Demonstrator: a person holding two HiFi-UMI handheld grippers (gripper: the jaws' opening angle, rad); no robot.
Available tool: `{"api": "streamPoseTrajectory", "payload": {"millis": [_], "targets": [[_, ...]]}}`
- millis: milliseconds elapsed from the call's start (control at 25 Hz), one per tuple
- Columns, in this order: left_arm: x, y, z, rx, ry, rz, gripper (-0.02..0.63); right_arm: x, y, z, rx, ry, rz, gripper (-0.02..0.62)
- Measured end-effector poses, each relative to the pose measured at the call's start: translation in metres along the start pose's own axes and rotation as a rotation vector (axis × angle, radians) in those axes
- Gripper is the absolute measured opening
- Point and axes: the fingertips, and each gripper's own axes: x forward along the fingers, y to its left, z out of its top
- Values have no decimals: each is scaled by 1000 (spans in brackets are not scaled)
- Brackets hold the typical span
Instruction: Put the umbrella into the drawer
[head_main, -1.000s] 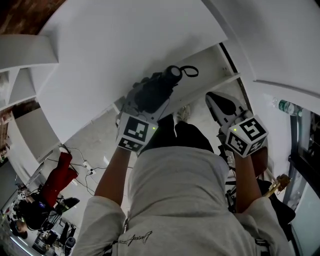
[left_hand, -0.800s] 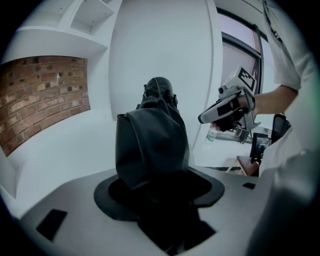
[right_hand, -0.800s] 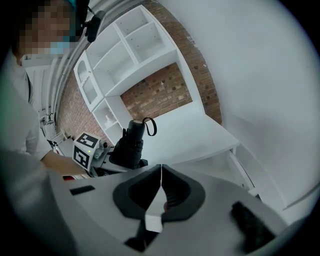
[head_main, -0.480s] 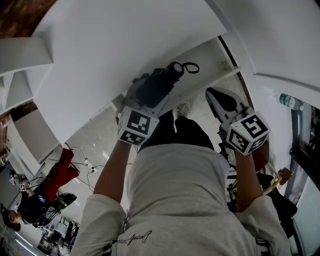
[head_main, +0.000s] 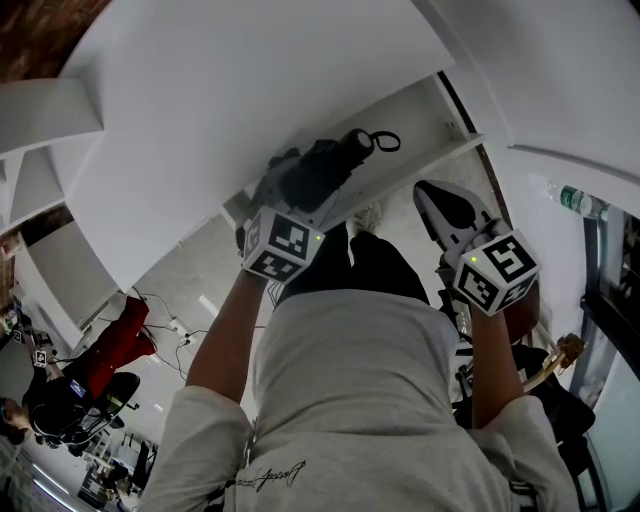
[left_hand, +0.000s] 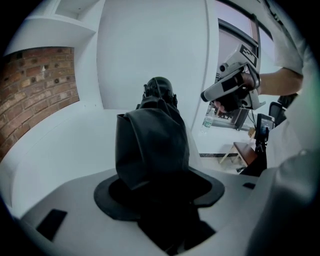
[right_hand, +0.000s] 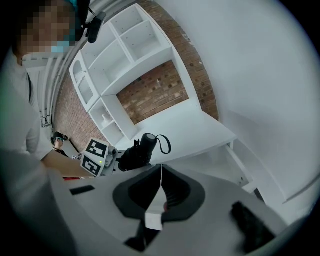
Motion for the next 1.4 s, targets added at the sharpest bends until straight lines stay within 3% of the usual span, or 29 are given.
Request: {"api": "streamPoseTrajectory", "payload": {"millis": [1400], "targets": [[60, -9, -59, 64, 198, -46, 276, 0, -10, -26, 63, 40, -10, 28]]}}
